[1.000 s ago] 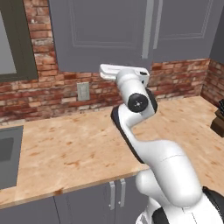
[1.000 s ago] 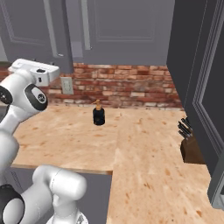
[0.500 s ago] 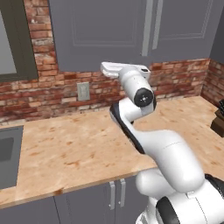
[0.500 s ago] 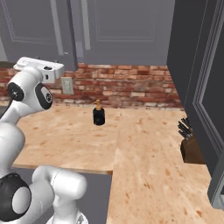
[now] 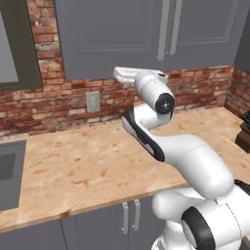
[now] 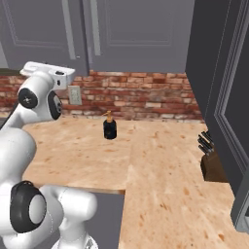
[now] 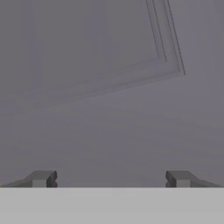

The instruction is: Close all open cabinet doors.

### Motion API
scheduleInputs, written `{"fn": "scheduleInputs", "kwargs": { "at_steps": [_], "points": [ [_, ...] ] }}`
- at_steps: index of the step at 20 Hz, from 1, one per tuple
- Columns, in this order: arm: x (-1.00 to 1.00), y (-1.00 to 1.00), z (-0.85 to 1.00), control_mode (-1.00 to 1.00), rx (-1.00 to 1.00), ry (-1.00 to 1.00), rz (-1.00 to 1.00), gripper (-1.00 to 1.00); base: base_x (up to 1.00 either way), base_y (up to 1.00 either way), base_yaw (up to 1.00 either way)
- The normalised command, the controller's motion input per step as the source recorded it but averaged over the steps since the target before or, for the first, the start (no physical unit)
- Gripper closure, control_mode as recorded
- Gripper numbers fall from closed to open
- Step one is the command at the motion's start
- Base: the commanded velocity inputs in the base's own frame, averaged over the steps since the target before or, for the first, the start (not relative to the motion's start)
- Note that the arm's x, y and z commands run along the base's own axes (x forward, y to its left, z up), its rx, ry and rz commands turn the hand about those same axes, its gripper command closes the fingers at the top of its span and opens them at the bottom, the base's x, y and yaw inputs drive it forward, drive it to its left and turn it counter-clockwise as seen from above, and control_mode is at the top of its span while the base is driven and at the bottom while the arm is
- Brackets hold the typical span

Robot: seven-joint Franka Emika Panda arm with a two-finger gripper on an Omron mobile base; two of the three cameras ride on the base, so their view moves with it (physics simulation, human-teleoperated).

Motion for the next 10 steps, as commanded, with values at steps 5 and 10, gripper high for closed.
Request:
{"fn": "scheduleInputs", "kwargs": {
  "at_steps": [5, 10],
  "points": [
    [0.25, -0.08, 0.02, -1.0, 0.0, 0.0, 0.06, -1.0, 0.0, 0.0, 0.0],
    [0.23, -0.07, 0.01, -1.0, 0.0, 0.0, 0.07, -1.0, 0.0, 0.0, 0.0]
  ]
}}
